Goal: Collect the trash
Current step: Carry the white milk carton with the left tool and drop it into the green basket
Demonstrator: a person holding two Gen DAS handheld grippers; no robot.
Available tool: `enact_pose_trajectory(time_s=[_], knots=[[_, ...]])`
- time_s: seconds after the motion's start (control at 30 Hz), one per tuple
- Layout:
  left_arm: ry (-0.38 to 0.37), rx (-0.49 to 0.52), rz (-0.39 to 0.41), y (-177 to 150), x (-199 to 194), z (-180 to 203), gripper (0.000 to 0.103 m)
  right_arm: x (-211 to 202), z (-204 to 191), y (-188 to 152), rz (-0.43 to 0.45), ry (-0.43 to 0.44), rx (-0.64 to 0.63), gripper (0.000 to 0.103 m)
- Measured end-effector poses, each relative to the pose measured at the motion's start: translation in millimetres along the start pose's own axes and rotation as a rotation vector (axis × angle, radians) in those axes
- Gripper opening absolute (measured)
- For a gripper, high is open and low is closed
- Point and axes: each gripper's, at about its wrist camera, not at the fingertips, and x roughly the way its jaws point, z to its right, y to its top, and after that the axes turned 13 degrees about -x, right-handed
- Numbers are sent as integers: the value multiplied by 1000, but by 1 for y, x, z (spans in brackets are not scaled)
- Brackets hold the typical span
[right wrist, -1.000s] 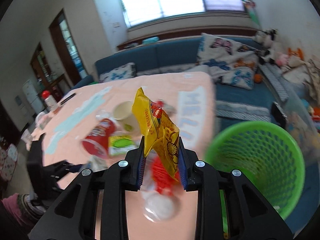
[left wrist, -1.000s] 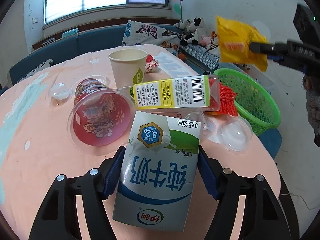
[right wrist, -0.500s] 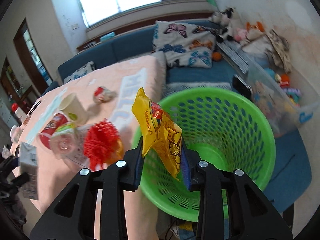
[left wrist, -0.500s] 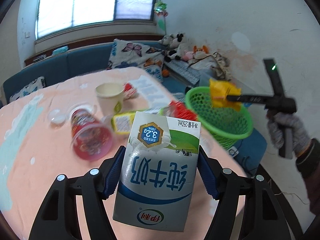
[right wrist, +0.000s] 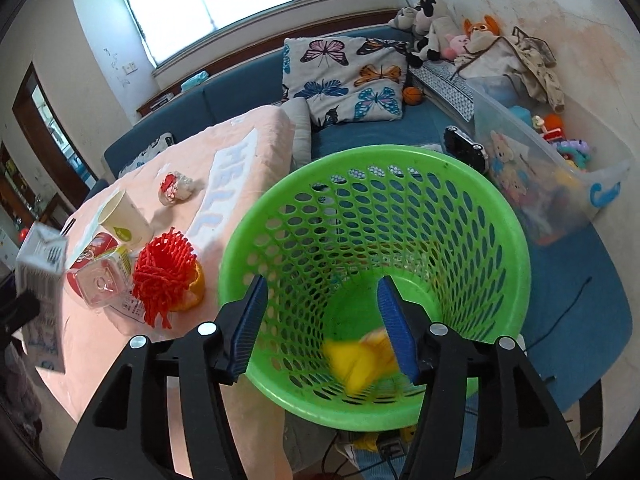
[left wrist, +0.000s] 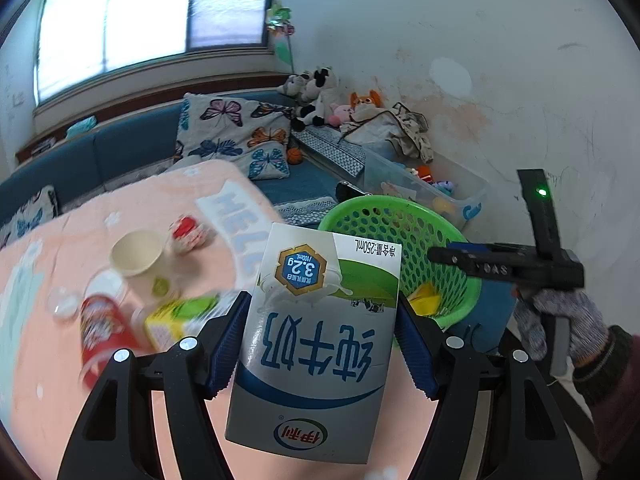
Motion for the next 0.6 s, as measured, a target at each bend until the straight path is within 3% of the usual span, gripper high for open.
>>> enact_pose_trajectory(time_s=[0.17, 0.6], knots=[[-29, 12, -22, 15, 24, 21, 67, -9, 9, -5, 16, 8, 21, 60], [-73, 42, -161, 33, 119, 75, 68, -48, 30, -39, 24, -77, 44, 66]])
